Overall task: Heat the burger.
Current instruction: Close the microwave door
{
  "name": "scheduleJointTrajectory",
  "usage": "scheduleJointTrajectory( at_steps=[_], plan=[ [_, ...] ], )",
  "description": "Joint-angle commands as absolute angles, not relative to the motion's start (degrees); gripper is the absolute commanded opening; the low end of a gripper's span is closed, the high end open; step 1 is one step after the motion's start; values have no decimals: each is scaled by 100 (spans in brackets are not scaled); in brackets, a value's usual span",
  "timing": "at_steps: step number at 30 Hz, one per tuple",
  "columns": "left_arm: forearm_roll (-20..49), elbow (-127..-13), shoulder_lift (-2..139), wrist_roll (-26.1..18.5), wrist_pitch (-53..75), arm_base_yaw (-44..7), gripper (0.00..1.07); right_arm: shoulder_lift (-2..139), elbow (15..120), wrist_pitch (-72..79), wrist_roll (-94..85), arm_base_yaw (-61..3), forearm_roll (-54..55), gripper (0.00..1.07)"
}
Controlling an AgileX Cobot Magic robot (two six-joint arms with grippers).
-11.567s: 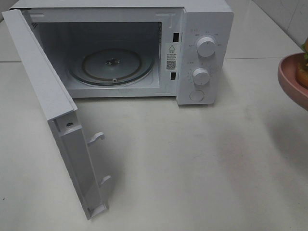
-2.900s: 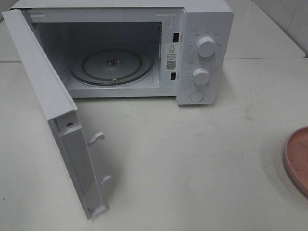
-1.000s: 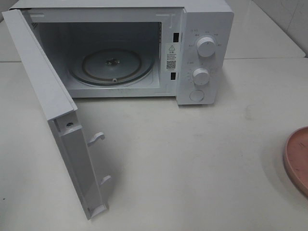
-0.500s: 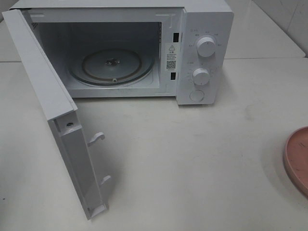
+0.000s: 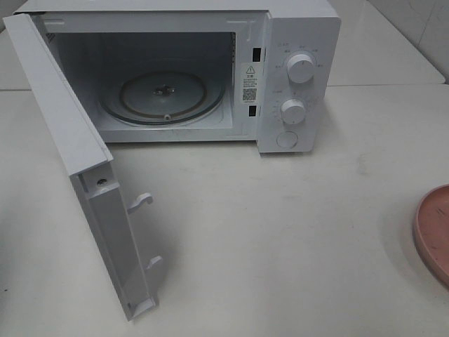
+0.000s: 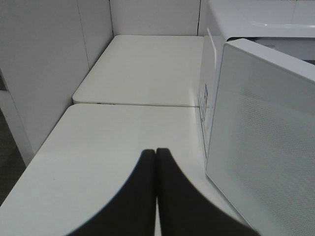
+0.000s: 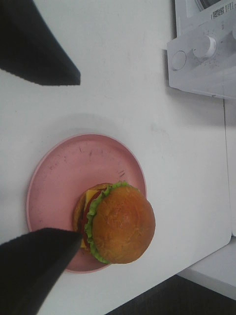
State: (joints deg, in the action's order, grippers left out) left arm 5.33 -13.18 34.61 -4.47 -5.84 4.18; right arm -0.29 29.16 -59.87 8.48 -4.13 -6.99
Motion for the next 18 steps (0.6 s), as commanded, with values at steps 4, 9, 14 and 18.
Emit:
scheduleJointTrajectory(
  at_steps=[4,9,14,18],
  plan=[
    [378,-1232,4114,-441,-1639,407,0,-183,2922,-5959,779,-384,-682,76],
    [0,-1232,4750,-372,-2275,407,0,-183,2922,-5959,779,-384,-682,76],
    [-670,-1232,5386,0,-2962,407,0,-183,2922,-5959,779,-384,-682,76],
    [-1530,-1238,5953,831,-3380,407,0,-183,2922,-5959,779,-384,-682,76]
  ],
)
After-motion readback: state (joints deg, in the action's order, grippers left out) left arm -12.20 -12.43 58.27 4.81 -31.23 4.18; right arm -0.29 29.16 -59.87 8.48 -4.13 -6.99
